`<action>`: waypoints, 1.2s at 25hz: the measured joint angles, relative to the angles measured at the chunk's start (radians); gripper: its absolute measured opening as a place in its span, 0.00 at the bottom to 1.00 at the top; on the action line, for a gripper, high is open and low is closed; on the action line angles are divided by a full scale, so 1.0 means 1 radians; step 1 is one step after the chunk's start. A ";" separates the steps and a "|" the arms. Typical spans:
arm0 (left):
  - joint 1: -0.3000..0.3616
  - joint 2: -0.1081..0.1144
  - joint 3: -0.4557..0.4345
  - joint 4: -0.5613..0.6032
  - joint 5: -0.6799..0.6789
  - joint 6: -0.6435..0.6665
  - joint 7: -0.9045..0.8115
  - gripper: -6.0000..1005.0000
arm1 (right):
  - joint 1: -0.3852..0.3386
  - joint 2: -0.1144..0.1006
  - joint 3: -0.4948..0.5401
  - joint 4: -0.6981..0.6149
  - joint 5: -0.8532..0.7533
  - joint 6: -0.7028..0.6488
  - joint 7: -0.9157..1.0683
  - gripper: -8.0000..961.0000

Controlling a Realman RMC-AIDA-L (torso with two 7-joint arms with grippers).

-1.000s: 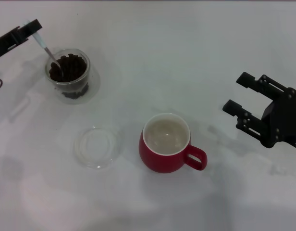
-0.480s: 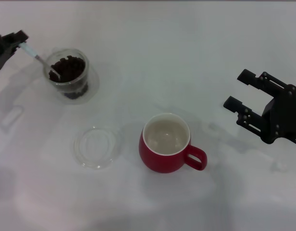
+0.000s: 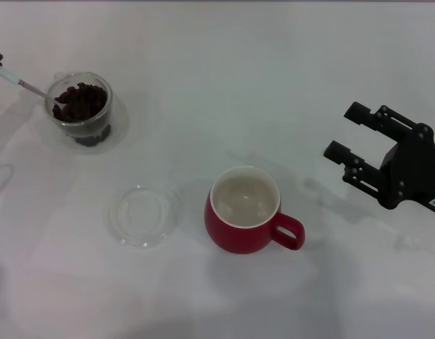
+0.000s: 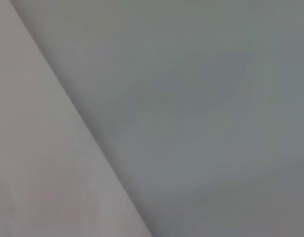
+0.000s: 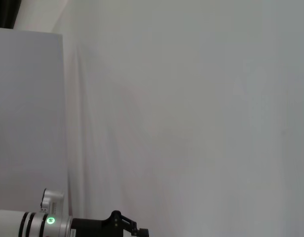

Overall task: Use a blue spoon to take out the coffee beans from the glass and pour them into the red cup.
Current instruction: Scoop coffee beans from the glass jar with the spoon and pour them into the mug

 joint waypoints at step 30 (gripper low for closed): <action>-0.082 -0.042 0.012 0.074 0.145 0.203 0.015 0.13 | 0.002 0.003 -0.005 -0.003 -0.003 -0.005 -0.027 0.69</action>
